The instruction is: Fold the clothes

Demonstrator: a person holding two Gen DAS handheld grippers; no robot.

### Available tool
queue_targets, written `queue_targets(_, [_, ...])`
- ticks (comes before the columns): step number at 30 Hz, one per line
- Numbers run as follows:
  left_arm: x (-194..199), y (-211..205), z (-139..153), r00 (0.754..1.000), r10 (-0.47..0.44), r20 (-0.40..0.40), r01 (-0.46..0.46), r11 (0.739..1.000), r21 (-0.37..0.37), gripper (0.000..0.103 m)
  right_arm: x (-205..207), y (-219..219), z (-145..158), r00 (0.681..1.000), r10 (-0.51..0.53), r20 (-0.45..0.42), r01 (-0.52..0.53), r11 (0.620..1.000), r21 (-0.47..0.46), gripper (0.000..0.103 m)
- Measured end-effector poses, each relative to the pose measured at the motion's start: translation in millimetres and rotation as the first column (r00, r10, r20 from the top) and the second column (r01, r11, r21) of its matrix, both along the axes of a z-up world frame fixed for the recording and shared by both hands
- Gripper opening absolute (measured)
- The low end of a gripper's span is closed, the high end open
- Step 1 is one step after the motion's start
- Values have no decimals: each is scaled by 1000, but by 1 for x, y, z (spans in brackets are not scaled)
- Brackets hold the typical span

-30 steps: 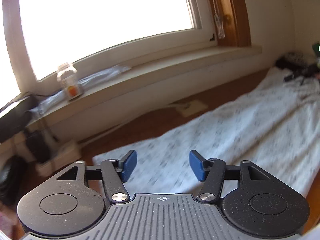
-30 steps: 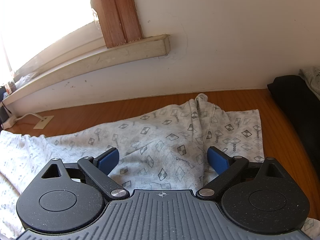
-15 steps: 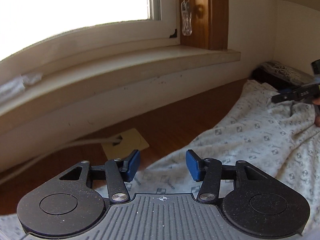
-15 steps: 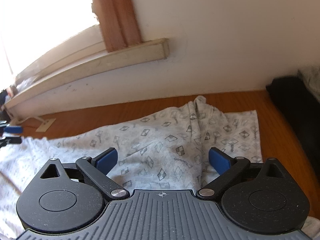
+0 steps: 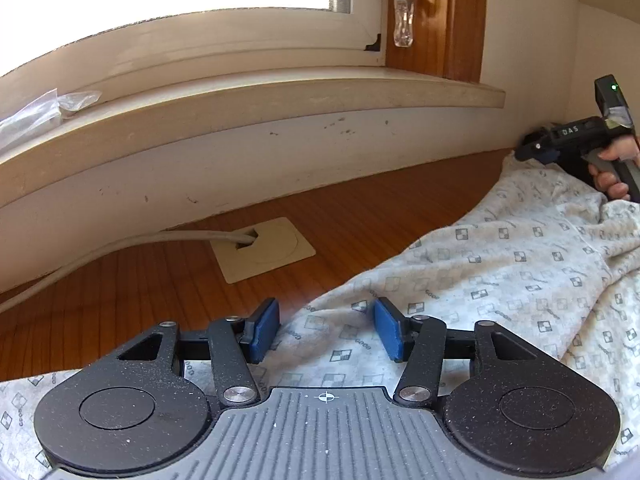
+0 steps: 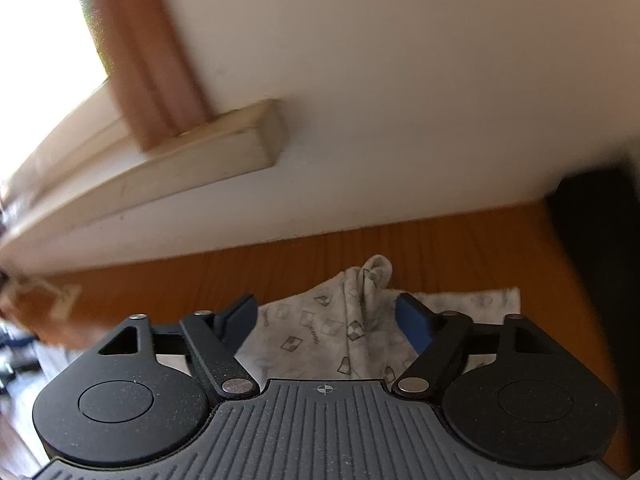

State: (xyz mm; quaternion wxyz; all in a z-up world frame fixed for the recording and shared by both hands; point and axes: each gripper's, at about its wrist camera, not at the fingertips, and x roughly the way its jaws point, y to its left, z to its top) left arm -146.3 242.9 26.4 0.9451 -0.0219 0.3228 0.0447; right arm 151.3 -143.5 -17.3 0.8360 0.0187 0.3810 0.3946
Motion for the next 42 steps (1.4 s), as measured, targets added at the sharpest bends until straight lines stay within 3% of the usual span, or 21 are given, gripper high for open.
queue_targets(1, [0,0,0,1000,2,0,-2,1000,-1,58,1,-1,-1,1000,-4,1,4,1000,5,62])
queue_targets(2, [0,1,0,1000,5,-1,-5,1000,-3,59,2,-1,-2,1000,-9,8,9,1000,-1,45])
queue_targets(3, [0,1,0,1000,7,-1,-7,1000,-4,59,2,-2,-3,1000,-14,15,14,1000,-6,19])
queue_targets(5, [-1,1,1,1000,8,0,-8,1000,-2,59,-1,-5,-3,999,9,31,-9,1000,-5,11])
queue_targets(10, [-2,-1,1,1000,20,1,-20,1000,10,62,-12,-29,14,987,-91,130,83,995,62,4])
queue_targets(12, [-2,0,1,1000,25,0,-25,1000,10,63,-12,-37,17,968,-172,182,168,985,38,1])
queue_targets(14, [-2,0,1,1000,27,-4,-27,1000,8,65,-7,-44,11,957,-223,184,225,974,13,1])
queue_targets(17, [-1,2,0,999,32,-3,-32,999,3,66,-5,-51,7,970,-196,143,192,981,39,1])
queue_targets(20, [-1,1,0,999,37,-5,-37,999,6,68,-22,-49,18,975,-122,186,114,992,54,10])
queue_targets(22, [-1,1,0,999,39,-6,-39,999,6,69,-37,-44,26,976,-54,211,45,998,46,24])
queue_targets(23, [-1,1,0,999,40,-5,-40,999,7,69,-45,-41,30,976,-20,218,11,999,44,38])
queue_targets(24, [-1,2,0,999,42,-6,-42,999,7,69,-55,-38,33,975,14,221,-24,999,41,46])
queue_targets(30, [-6,5,2,998,64,20,-64,998,2,73,-98,-14,13,955,182,233,-178,983,-36,60])
queue_targets(35, [-37,28,22,991,119,63,-120,993,1,70,-103,-1,-14,944,218,247,-188,972,-140,72])
queue_targets(42, [-84,88,17,966,256,-37,-255,967,10,63,-108,10,-26,935,245,256,-201,962,-187,84])
